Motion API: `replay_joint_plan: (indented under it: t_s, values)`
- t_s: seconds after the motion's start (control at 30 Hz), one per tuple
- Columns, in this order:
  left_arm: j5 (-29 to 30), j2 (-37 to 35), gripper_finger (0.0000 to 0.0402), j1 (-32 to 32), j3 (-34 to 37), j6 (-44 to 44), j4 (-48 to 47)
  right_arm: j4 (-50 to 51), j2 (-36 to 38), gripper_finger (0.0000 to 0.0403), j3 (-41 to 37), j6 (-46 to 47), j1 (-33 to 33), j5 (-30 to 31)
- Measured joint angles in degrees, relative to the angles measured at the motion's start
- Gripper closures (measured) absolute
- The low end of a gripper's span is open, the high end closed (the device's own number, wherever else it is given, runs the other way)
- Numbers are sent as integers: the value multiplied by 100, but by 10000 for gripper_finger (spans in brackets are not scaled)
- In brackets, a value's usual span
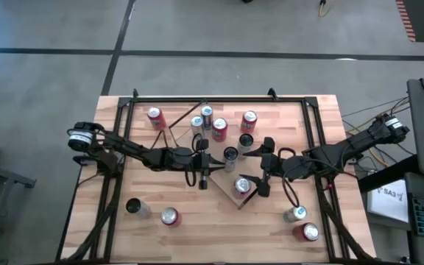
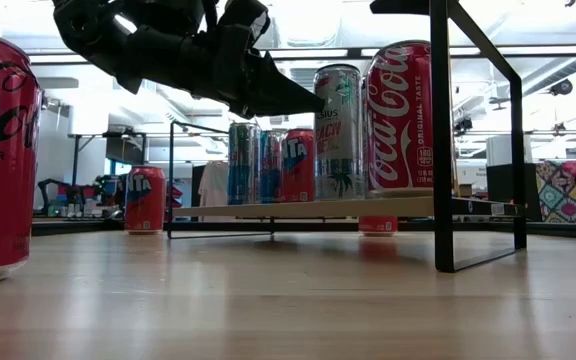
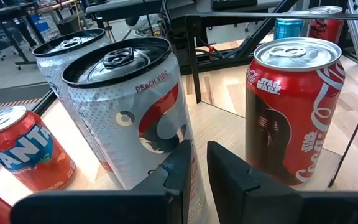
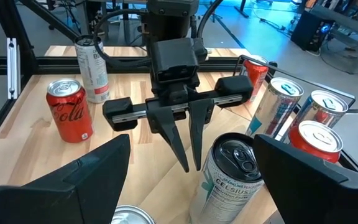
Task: Place canned beverage on shelf
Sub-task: Put the top pink soda can on the shelf aligned with the pink soda can on the shelf
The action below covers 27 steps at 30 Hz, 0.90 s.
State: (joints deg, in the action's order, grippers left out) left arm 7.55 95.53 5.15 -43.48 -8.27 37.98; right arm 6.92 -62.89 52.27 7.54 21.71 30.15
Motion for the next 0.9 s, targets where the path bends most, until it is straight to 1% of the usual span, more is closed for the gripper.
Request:
replay_joint_plan:
  t_s: [0.13,0.3,0.47,0.77,0.9]
  values:
    - [0,0,365,-6,0,-49,18,0,0,75,0,-10,0,0]
    - [0,152,365,-22,0,-169,448,0,0,75,0,-7,0,0]
    - [0,243,365,-33,0,-170,596,2,0,75,0,70,0,-2]
    - [0,249,365,-92,0,-209,633,2,0,75,0,77,0,-2]
    - [2,230,365,-22,0,-181,490,1,0,75,0,79,0,-2]
